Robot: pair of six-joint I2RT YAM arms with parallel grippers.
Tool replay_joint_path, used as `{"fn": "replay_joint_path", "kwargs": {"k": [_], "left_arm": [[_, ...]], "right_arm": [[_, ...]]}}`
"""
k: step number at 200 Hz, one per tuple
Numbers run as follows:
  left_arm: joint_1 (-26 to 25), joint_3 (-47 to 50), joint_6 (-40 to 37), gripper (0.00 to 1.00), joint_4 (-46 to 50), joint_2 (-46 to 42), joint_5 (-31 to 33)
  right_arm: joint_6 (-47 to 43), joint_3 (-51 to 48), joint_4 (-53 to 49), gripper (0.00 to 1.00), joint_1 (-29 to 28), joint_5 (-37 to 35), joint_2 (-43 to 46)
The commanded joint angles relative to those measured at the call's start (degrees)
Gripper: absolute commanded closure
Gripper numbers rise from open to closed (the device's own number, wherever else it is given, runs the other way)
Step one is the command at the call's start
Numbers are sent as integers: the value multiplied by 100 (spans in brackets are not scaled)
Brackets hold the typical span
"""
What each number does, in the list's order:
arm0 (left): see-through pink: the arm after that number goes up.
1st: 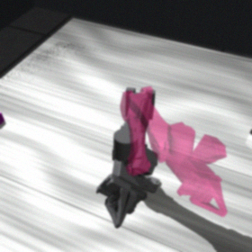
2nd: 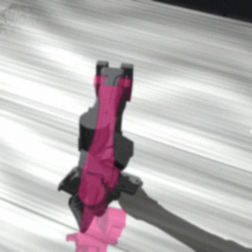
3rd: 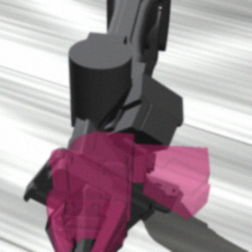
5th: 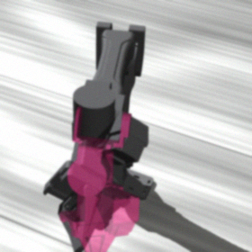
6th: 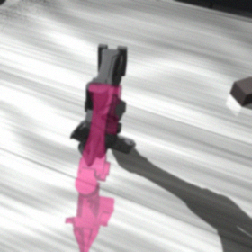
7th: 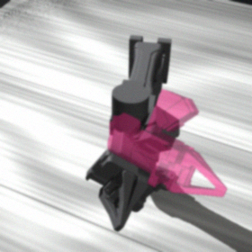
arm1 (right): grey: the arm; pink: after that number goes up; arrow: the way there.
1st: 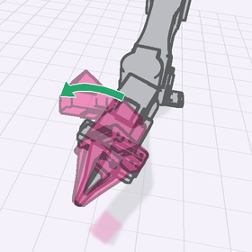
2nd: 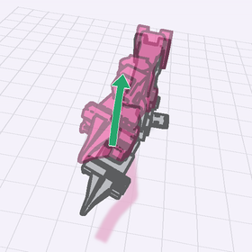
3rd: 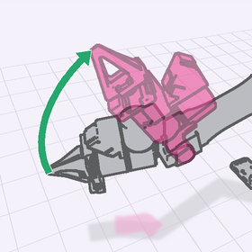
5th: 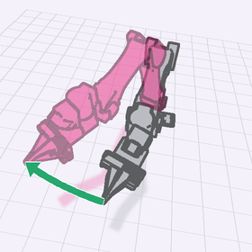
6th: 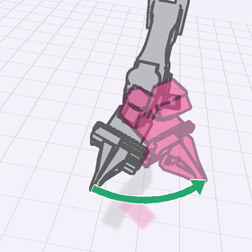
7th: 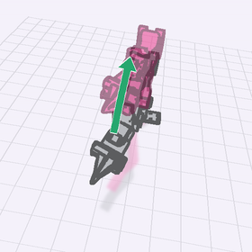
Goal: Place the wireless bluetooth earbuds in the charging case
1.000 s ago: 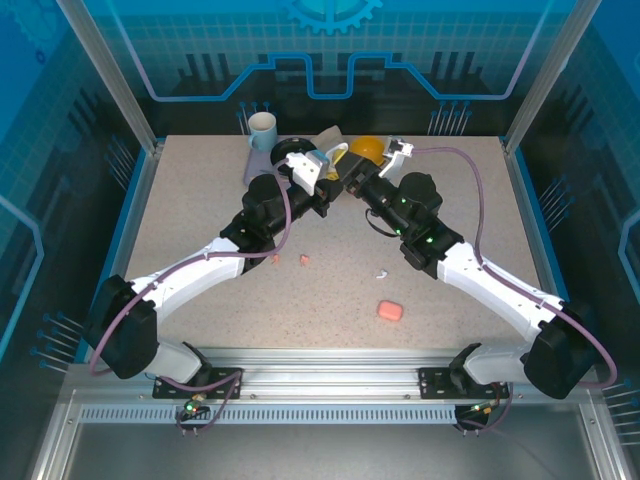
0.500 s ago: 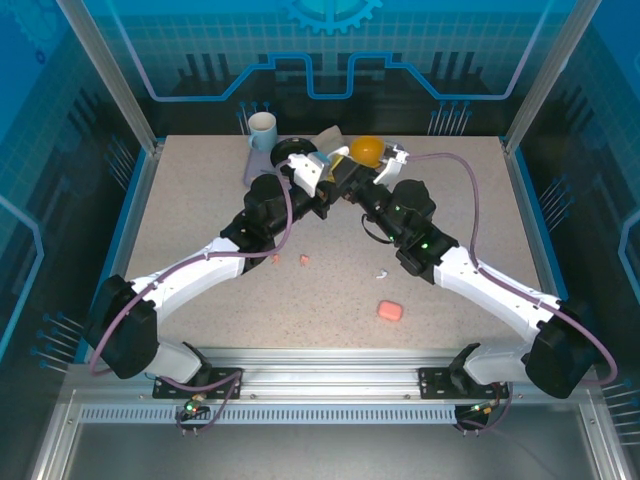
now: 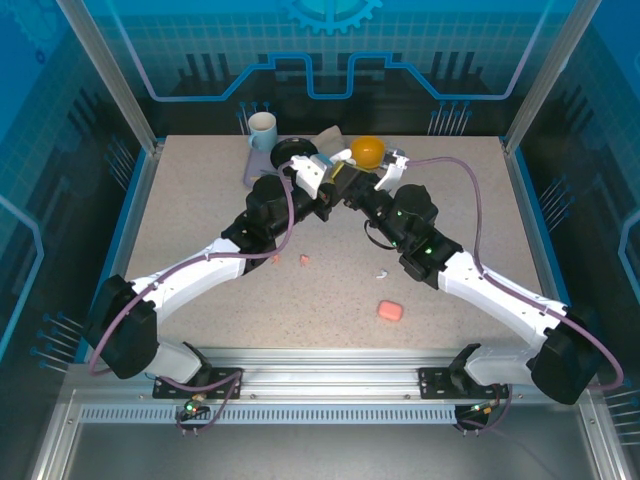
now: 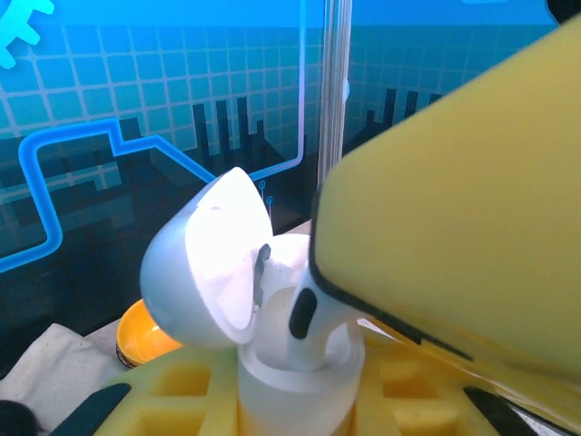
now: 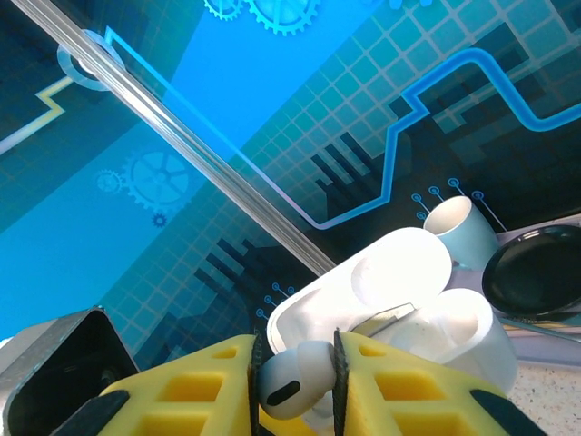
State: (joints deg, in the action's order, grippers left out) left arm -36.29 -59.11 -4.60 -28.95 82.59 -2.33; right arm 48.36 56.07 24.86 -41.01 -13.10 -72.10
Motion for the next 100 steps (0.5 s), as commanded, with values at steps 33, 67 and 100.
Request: {"fn": "replay_joint_path", "kwargs": {"k": [33, 67, 100], "left_arm": [[-79, -222, 29, 100, -702, -173, 0], [-88, -189, 29, 100, -707, -224, -37], [-91, -168, 34, 100, -737, -243, -48]], "right_arm": [[23, 276, -1103, 68, -92, 0, -78], [85, 517, -1352, 62, -26, 21, -184], [189, 673, -1478, 62, 32, 25, -263]]}}
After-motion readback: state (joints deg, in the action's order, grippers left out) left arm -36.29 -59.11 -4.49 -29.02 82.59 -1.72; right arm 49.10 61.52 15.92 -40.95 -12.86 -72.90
